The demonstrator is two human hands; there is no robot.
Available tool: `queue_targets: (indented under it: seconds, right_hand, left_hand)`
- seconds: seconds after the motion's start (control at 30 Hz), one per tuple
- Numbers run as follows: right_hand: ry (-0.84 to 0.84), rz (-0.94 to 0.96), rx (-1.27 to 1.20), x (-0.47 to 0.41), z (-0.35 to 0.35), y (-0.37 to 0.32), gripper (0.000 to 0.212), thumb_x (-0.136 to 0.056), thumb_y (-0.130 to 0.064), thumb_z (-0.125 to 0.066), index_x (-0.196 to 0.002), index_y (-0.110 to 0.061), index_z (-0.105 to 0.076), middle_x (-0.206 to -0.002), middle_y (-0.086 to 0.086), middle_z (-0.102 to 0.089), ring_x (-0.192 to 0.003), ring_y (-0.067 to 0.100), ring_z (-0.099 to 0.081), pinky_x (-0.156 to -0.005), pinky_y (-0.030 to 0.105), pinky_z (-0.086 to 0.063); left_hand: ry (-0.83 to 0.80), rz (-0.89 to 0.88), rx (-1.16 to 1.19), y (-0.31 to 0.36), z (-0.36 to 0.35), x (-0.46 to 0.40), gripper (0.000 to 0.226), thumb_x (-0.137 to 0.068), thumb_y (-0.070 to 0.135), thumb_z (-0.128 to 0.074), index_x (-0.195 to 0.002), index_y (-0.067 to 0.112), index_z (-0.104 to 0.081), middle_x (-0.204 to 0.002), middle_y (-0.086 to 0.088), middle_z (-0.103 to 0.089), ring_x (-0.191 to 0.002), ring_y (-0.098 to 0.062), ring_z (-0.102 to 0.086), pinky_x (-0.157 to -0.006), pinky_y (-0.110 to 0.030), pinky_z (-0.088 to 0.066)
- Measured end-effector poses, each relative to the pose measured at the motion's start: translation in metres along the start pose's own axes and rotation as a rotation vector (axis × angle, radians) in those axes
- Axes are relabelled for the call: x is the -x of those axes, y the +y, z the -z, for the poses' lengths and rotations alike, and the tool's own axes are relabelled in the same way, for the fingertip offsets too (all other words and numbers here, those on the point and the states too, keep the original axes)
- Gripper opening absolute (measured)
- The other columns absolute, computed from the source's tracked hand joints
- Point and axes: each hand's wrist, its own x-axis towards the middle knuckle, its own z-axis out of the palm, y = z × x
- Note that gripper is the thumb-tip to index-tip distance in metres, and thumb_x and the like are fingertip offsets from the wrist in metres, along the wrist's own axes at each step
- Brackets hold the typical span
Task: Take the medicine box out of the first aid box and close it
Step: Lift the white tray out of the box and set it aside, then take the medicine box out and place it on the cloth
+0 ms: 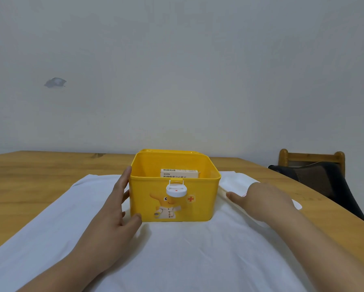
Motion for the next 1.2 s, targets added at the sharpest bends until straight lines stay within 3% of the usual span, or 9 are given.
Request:
queue_targets:
  seconds: [0.17,0.27,0.43,0.53,0.63,0.77,0.9,1.07,1.2]
  right_hand:
    - [-0.001,-0.007,0.057,0.004,-0.01,-0.008,0.066,-0.086,-0.09,-0.041,-0.071,-0.027,-0.055,-0.08,-0.005,-0.057,-0.087,0.021,-0.061,-0.07,0.033,-0.046]
    - [0.006,-0.016,0.05,0.006,-0.012,-0.01,0.065,-0.083,-0.09,-0.044,-0.072,-0.027,-0.056,-0.077,-0.007,-0.056,-0.086,0.02,-0.063,-0.07,0.032,-0.049]
    - [-0.041,-0.013,0.042,0.006,-0.012,-0.01,0.069,-0.084,-0.09,-0.046,-0.076,-0.023,-0.062,-0.081,-0.006,-0.064,-0.084,0.019,-0.067,-0.072,0.033,-0.054]
    - [-0.065,-0.004,0.027,0.004,0.001,-0.011,0.07,-0.089,-0.088,-0.044,-0.098,-0.022,-0.068,-0.098,-0.001,-0.072,-0.087,0.021,-0.063,-0.074,0.034,-0.051]
    - [0.105,0.061,-0.003,0.004,0.026,-0.016,0.062,-0.1,-0.074,-0.045,-0.091,-0.015,-0.063,-0.08,-0.003,-0.062,-0.081,0.023,-0.063,-0.061,0.034,-0.048]
    - [0.328,0.173,-0.161,0.006,0.056,-0.033,0.041,-0.105,-0.05,-0.049,-0.107,-0.016,-0.071,-0.098,0.004,-0.073,-0.091,0.028,-0.067,-0.073,0.038,-0.056]
    - [0.395,0.325,-0.421,0.011,0.073,-0.061,0.029,-0.105,-0.039,-0.051,-0.103,-0.025,-0.077,-0.094,-0.004,-0.078,-0.089,0.022,-0.068,-0.075,0.037,-0.055]
    - [0.278,0.441,-0.588,0.009,0.077,-0.103,0.025,-0.103,-0.036,-0.056,-0.1,-0.029,-0.079,-0.092,-0.011,-0.077,-0.084,0.015,-0.069,-0.069,0.03,-0.054]
    - [0.059,0.426,-0.387,-0.001,0.067,-0.128,0.029,-0.102,-0.046,-0.058,-0.108,-0.025,-0.077,-0.095,-0.003,-0.072,-0.083,0.016,-0.065,-0.058,0.025,-0.042]
  left_hand:
    - [-0.002,0.012,0.026,-0.001,0.0,0.0,0.106,-0.1,0.011,-0.066,-0.154,0.078,-0.005,-0.15,0.06,-0.028,-0.121,0.028,-0.05,-0.089,-0.023,-0.049]
    - [0.008,0.03,0.033,-0.003,0.0,-0.001,0.106,-0.098,0.014,-0.067,-0.155,0.077,-0.004,-0.152,0.053,-0.027,-0.097,0.017,-0.063,-0.084,-0.027,-0.053]
    - [0.009,0.03,0.011,-0.007,0.0,-0.002,0.105,-0.097,0.017,-0.067,-0.154,0.079,-0.003,-0.151,0.055,-0.026,-0.085,0.011,-0.058,-0.086,-0.024,-0.05]
    - [0.017,0.026,-0.002,-0.008,0.0,-0.002,0.106,-0.097,0.016,-0.066,-0.154,0.079,-0.003,-0.154,0.051,-0.026,-0.082,0.006,-0.051,-0.083,-0.026,-0.053]
    - [0.02,0.028,-0.005,-0.008,-0.001,-0.003,0.105,-0.097,0.018,-0.067,-0.154,0.079,-0.003,-0.154,0.05,-0.026,-0.078,0.005,-0.047,-0.081,-0.025,-0.054]
    - [0.015,0.044,0.009,-0.006,-0.002,-0.003,0.105,-0.097,0.015,-0.067,-0.155,0.078,-0.006,-0.148,0.06,-0.03,-0.098,0.02,-0.06,-0.086,-0.028,-0.052]
    - [0.013,0.033,-0.015,-0.003,-0.002,-0.004,0.102,-0.098,0.014,-0.066,-0.156,0.075,-0.009,-0.146,0.065,-0.028,-0.134,0.025,-0.038,-0.097,-0.033,-0.048]
    - [0.047,0.013,-0.03,-0.004,-0.001,-0.003,0.101,-0.097,0.014,-0.065,-0.156,0.075,-0.011,-0.149,0.056,-0.036,-0.128,0.029,-0.045,-0.087,-0.026,-0.052]
    - [0.054,-0.006,-0.034,-0.004,-0.001,-0.003,0.099,-0.098,0.018,-0.066,-0.155,0.075,-0.01,-0.154,0.052,-0.034,-0.141,0.014,-0.043,-0.085,-0.018,-0.051]
